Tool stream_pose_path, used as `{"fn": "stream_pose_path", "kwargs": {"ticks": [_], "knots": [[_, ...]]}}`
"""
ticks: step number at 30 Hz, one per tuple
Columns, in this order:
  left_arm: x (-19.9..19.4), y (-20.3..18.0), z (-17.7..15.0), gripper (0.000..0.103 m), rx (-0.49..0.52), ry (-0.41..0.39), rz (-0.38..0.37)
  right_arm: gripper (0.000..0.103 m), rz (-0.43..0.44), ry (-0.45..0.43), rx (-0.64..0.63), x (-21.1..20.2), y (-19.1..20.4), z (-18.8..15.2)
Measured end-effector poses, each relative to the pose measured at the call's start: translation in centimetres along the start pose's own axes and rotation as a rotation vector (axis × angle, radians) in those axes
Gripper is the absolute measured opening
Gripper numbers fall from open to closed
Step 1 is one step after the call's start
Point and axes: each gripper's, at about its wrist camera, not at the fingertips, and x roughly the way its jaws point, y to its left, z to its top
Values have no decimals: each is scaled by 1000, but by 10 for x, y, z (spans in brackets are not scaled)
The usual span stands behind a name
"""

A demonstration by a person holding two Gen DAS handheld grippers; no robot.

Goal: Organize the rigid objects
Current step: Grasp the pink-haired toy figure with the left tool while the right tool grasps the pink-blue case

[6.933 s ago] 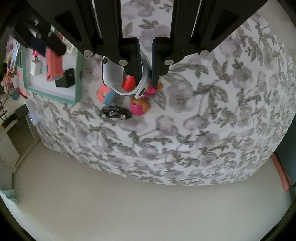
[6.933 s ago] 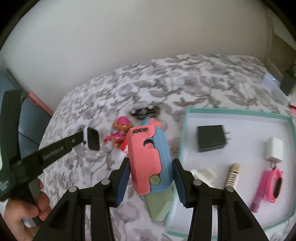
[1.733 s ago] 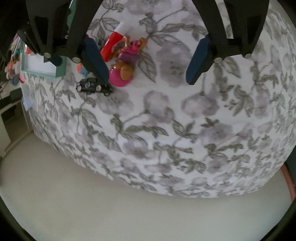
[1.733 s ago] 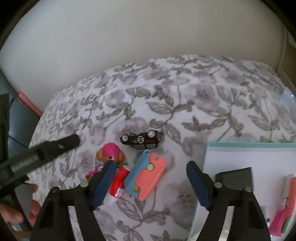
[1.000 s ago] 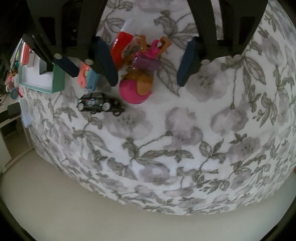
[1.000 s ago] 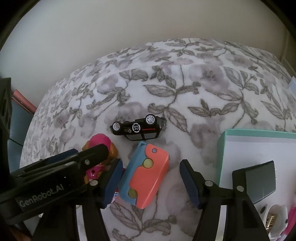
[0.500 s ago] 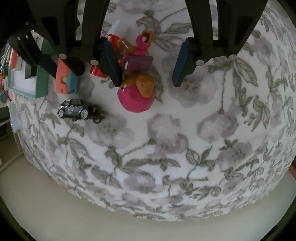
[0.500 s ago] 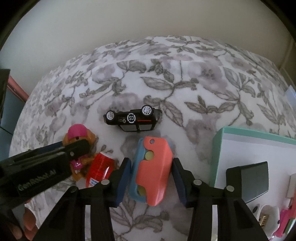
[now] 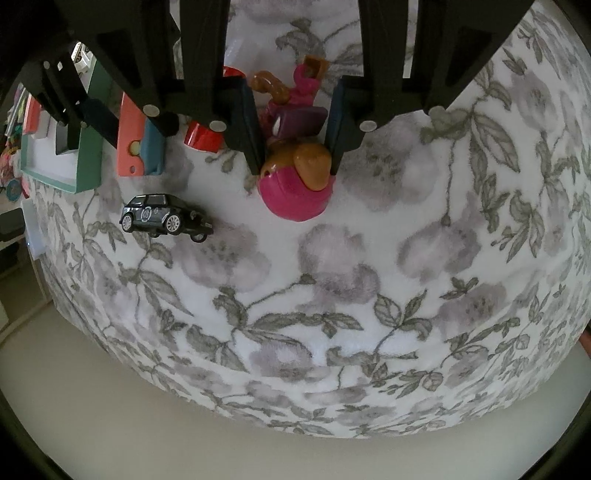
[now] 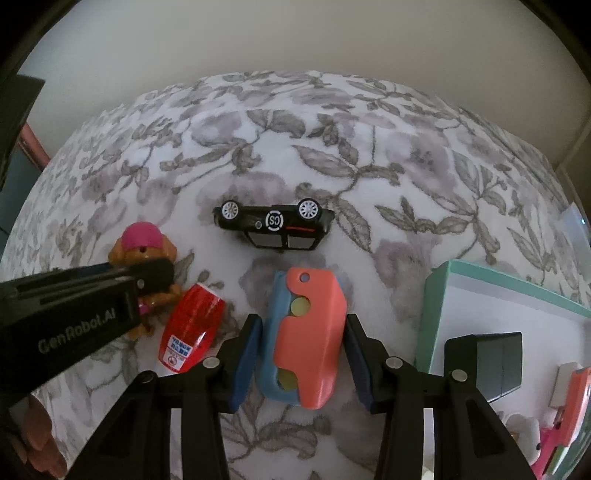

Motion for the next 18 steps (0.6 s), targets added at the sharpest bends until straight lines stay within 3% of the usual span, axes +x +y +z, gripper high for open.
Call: {"fn": "stream_pose_path", "kwargs": {"ticks": [18], "knots": [[-50,4,2,33,-16,-112,5,46,78,-7,31,-22,-2,-13]]}}
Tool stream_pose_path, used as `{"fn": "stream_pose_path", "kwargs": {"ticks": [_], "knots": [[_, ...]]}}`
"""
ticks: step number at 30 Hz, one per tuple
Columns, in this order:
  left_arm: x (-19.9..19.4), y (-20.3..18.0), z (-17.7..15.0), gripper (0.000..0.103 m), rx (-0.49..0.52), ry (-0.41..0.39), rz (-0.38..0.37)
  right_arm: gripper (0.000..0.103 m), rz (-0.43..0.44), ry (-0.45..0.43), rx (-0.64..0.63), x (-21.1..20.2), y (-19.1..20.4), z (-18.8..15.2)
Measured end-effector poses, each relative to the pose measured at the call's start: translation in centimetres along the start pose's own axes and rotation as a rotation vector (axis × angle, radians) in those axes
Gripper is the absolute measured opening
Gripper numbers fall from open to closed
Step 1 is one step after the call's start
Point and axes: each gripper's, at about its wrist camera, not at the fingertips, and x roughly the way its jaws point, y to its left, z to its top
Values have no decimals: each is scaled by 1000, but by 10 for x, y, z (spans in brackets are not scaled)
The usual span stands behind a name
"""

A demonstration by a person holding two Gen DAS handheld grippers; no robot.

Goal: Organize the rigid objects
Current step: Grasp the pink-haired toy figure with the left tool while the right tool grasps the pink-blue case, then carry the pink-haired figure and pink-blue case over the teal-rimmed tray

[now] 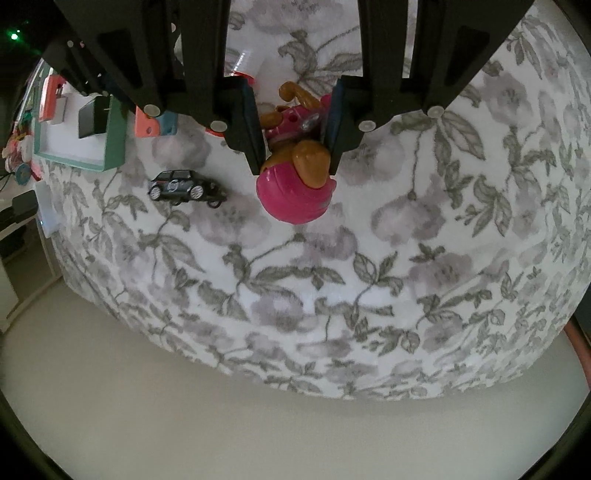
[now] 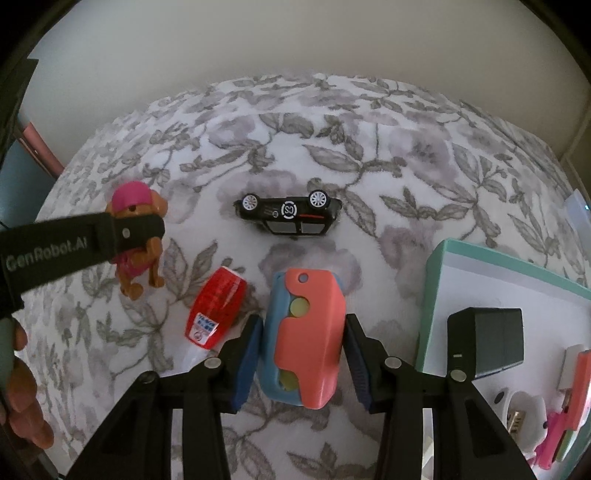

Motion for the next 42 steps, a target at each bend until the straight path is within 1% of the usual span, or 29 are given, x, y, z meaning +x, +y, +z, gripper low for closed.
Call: {"fn": "stream_pose_path", "kwargs": {"ticks": [10,14,20,25,27,32,38,42], "knots": [[-45,-12,4,33,31,-96,-4,46,29,-55,37,-42,-8,-3],[-71,-16,4,33,35,-153,-26,46,29,-96,53,-68,-17,-4],[-105,-28,-1,33,48,-220,-66,46,21,-162,115,-111,-46,-12],[-125,-50,-13,33,97,-257,-82,46,-2,-203,177,-140,-77,-25],[-129,-60,-18,33,120,-264,-86,46,-15,-217,199,-151,-88,-31],[-134,-97,-34,33,222,-265,-83,46,-51,-245,248,-174,-113,-48],[-127,-145,-58,33,345,-226,-116,47,-83,-261,322,-193,-145,-66],[-119,-174,-77,33,426,-195,-125,47,-86,-265,365,-201,-162,-77]]}}
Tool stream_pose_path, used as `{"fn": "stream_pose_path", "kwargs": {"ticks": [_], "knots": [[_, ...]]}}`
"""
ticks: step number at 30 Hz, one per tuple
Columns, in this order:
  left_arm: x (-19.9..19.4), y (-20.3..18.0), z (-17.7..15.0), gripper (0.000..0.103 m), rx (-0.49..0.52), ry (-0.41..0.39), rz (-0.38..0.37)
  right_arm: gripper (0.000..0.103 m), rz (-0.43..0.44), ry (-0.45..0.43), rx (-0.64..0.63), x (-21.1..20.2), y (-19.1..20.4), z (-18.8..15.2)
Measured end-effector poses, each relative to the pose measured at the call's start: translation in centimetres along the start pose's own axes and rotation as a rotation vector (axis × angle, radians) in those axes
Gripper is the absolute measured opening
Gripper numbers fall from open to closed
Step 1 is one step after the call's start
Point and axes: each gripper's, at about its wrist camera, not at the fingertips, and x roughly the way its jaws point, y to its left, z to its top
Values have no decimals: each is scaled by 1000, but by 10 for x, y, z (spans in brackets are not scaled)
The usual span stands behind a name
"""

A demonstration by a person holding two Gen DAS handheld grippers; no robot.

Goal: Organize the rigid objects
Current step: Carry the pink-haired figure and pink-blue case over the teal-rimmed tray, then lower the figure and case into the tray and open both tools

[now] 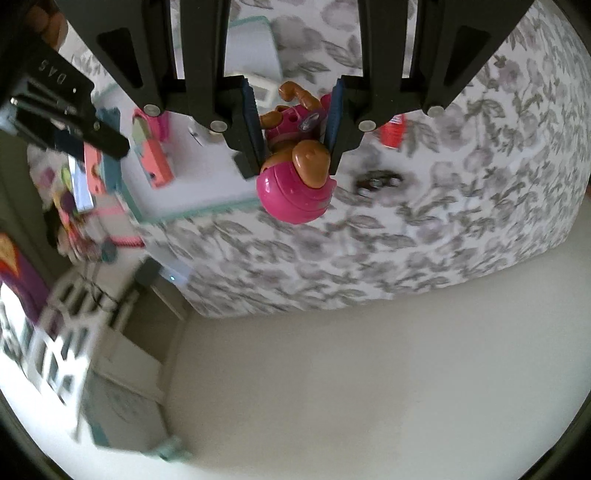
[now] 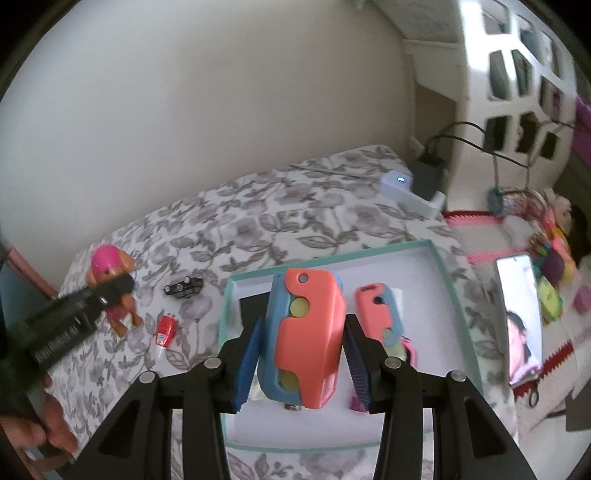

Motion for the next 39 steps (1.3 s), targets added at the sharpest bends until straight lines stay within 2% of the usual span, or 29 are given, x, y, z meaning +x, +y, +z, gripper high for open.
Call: {"fn": "stream_pose_path", "kwargs": {"ticks": [4,8,22,25,39], "knots": [[13,-28,-10,33,52,48,-49,47,-29,2,11,-3,-10,-3],[26,-42,-18,33,81,91,-45,47,-24,23,22,2,-17,-6],[88,-54,-62,33,54,333,-68,47,-39,241,44,63,-32,-31],[93,-56,-67,33,63,357,-67,47,-35,260,46,69,-32,-34],[94,-61,-70,34,102,358,-47,48,-44,346,26,91,-28,-46]]}}
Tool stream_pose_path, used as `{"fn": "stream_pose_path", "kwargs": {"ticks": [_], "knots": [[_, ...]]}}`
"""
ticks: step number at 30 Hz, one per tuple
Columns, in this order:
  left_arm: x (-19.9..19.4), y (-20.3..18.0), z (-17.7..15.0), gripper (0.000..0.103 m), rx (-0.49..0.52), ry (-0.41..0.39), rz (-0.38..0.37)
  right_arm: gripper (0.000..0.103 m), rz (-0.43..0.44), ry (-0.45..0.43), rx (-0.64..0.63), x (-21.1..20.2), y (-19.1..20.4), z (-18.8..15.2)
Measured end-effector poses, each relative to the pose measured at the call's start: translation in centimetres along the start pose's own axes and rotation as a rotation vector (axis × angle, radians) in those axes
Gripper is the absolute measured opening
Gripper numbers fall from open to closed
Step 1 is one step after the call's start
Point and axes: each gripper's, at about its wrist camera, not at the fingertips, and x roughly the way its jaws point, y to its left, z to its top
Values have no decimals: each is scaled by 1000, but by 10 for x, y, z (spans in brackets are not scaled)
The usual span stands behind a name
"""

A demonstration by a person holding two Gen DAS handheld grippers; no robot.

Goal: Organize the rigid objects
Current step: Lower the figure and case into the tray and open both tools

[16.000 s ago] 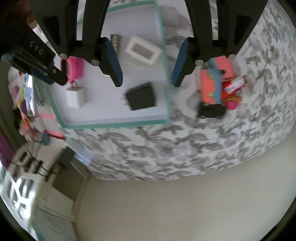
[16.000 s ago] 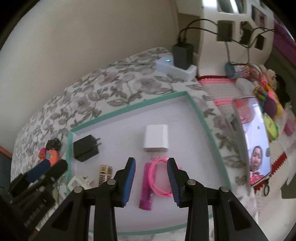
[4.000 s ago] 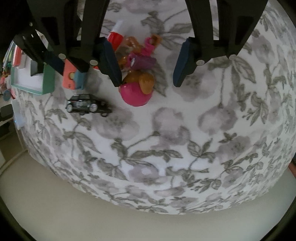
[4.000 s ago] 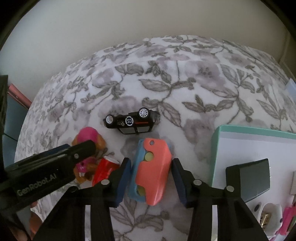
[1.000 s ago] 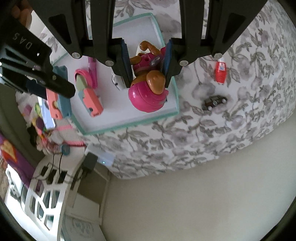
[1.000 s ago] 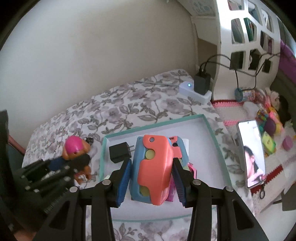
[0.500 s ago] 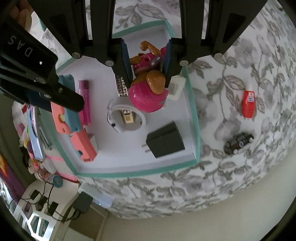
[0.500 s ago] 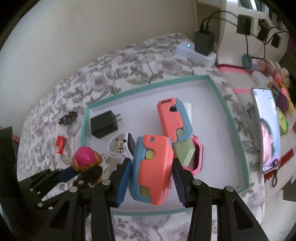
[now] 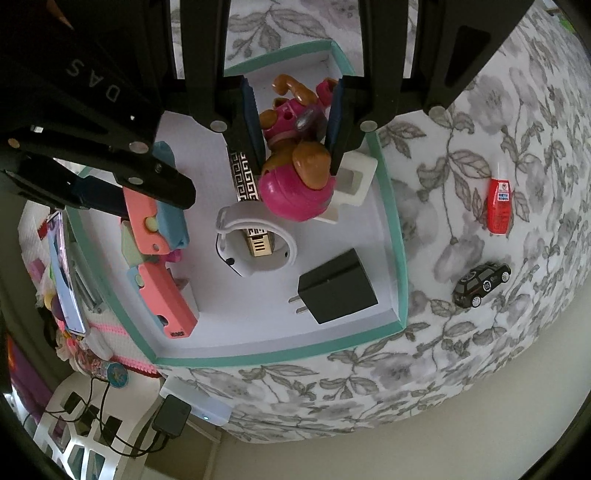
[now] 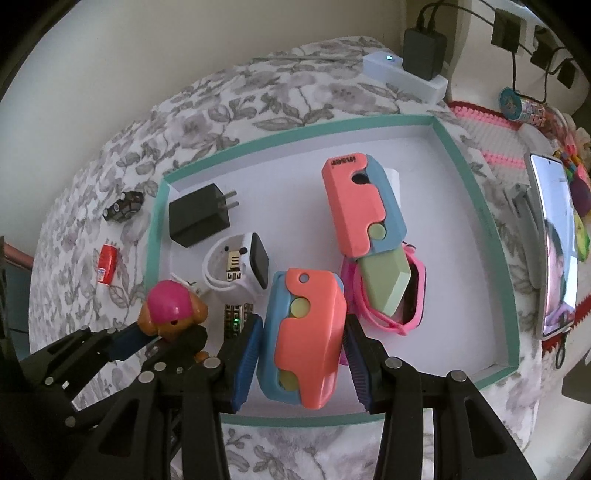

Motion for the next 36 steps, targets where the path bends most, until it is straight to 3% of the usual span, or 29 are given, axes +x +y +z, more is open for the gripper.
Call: {"fn": "stream_pose_path", "kwargs": {"ticks": [4,12,25,36], "knots": [[0,2,1,49,-12,5,16,49,-7,4,4,1,0,0],[-10,7,6,61,-30,-17,22,49,-6,-31,13,-8,0,2],[-58,42,18,61,-129,-151,12,50,12,-195,13,-52,7,9],[-78,83,18,61,-250,-215,71,53,1,-204,-16,-51,14,11]]}}
